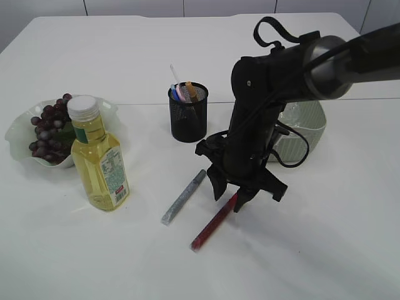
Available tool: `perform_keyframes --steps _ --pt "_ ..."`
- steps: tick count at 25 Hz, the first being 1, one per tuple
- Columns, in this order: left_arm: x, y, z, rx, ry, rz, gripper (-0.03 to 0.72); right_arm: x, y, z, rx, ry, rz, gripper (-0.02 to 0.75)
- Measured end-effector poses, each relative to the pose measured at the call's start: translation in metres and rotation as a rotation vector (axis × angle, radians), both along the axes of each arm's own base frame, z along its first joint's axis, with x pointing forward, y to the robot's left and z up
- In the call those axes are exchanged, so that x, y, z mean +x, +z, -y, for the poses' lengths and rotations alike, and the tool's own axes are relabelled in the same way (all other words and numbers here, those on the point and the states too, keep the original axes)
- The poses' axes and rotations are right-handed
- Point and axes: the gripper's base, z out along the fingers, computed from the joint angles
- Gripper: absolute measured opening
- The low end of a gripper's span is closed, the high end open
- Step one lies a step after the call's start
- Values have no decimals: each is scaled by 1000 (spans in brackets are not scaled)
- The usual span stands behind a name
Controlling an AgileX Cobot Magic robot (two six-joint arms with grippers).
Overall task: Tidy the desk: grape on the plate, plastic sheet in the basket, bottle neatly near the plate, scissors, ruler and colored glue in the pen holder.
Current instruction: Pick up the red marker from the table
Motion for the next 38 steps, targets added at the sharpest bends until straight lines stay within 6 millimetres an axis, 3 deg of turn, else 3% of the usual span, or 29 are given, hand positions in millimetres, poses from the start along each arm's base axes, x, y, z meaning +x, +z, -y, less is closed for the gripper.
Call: perform_keyframes --steps 20,23,29,38 --pt "0 0 0 1 0 2 307 3 -29 -6 32 18 -36 311" --pt "0 0 0 1 0 2 307 3 -29 -5 15 33 -29 260" --pt "0 0 0 1 0 4 307 3 -28 -4 2 65 -30 59" --pt "0 0 0 1 0 4 307 5 -26 -8 88 231 5 34"
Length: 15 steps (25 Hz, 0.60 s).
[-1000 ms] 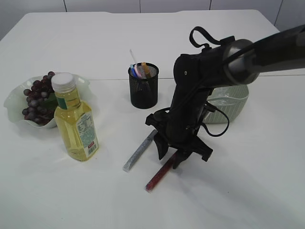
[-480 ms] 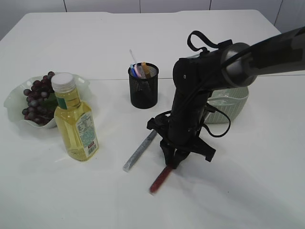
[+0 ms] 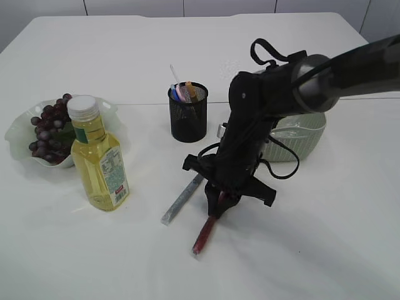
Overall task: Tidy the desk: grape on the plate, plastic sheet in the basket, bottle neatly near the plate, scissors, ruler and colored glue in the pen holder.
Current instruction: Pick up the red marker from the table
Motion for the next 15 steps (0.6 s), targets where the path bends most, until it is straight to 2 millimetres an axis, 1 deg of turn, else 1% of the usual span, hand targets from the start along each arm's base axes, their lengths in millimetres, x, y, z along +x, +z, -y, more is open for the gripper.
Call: perform_keyframes --steps 3,5,8,10,13,15 --pt "0 0 0 0 0 0 307 3 15 2 76 81 44 34" --pt "0 0 0 0 0 0 307 6 32 8 123 125 92 34" --pt "0 0 0 0 0 0 307 12 61 22 204 187 176 34" --pt "0 0 0 0 0 0 307 15 80 33 267 261 248 34" --pt "0 0 0 0 0 0 307 17 110 46 375 378 384 34" --pt "0 0 0 0 0 0 307 20 123 52 431 456 484 31"
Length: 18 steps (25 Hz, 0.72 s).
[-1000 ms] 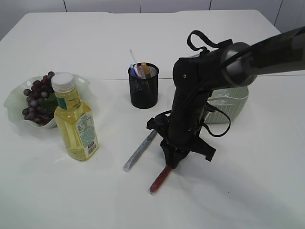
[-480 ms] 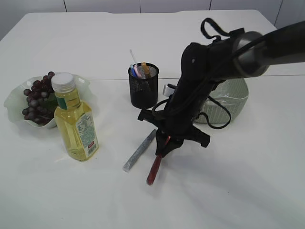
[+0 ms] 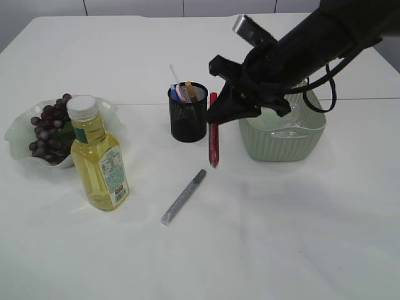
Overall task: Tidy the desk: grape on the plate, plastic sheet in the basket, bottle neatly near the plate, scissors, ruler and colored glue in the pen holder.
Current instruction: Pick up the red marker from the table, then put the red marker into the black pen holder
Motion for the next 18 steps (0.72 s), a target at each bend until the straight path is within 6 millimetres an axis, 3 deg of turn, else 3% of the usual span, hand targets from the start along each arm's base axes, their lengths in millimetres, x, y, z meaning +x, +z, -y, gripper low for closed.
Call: perform_keyframes --steps 6,13,18 --pt "0 0 1 -8 1 -1 307 10 21 2 135 186 360 31" --pt "-1 0 1 -14 1 -8 307 31 38 2 111 173 809 31" --pt "-1 0 1 -12 0 -18 307 50 34 4 54 120 1011 31"
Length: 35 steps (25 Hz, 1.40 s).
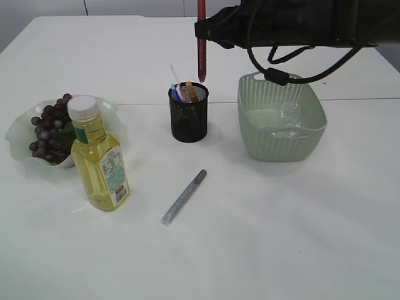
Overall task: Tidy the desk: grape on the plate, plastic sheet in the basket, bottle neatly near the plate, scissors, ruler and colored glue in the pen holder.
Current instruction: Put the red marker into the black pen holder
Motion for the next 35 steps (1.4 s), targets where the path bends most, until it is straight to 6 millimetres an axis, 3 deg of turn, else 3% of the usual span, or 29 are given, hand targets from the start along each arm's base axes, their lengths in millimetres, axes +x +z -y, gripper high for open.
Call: perform_keyframes --steps 5,13,24,28,32,35 --pt "0 0 0 0 0 0 307 24 -8 -5 -50 7 138 31" --pt "-2 -1 0 3 -3 -19 307 50 -34 -12 -78 15 166 31" --pt "-2 -1 0 4 -3 -24 307 62 -83 -15 -136 34 125 31" --pt "-2 -1 0 4 -3 -24 307 62 -87 -15 -144 37 126 33" --pt "-2 -1 0 4 -3 -24 307 62 -87 -15 -145 37 128 92" --pt "-2 -1 0 4 -3 -24 307 62 -87 -15 -144 39 129 225"
